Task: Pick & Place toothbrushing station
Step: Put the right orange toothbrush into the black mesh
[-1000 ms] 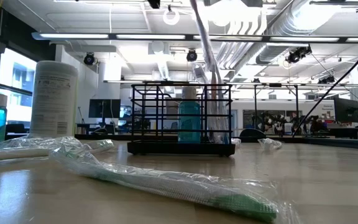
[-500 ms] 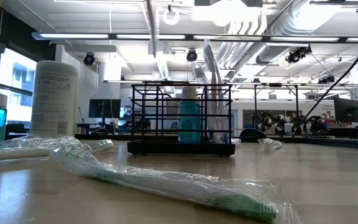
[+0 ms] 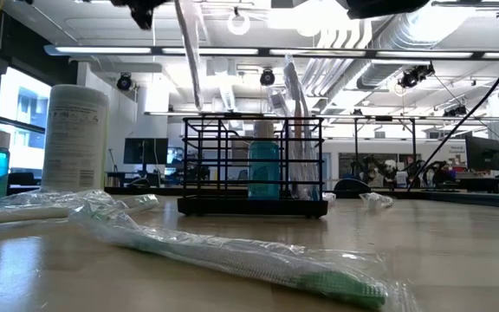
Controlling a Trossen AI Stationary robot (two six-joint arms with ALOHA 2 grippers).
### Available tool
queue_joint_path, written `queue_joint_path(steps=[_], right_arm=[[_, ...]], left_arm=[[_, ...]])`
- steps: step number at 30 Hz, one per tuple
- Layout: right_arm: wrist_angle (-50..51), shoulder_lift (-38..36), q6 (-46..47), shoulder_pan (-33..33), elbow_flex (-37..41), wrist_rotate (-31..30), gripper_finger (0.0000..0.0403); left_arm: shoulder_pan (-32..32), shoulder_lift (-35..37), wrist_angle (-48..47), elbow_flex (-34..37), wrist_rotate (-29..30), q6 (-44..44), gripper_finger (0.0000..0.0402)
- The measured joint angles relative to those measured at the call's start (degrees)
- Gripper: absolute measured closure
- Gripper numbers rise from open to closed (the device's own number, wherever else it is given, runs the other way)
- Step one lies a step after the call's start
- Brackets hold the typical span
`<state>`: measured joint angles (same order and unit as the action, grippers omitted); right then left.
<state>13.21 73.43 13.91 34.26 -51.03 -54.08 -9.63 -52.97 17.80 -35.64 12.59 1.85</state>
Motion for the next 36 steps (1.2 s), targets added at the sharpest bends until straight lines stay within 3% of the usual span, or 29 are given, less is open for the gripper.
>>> queue_joint_path(steps=[6, 15, 36], right_arm=[[-0.17, 0.0, -0.02, -1.26, 0.02, 0.44, 0.0128], [-0.15, 0.02, 0.02, -2.55, 0.02, 2.62, 0.0128], [-0.11, 0.04, 0.02, -2.54, 0.07, 3.69, 0.0128]], left_arm=[[4.55, -2.6, 1.52, 0.1, -6.12, -4.25, 0.0359], [7.58, -7.85, 4.01, 0.07, -9.09, -6.67, 0.0359], [8.17, -19.51, 8.79, 0.02, -9.35, -6.67, 0.0359]])
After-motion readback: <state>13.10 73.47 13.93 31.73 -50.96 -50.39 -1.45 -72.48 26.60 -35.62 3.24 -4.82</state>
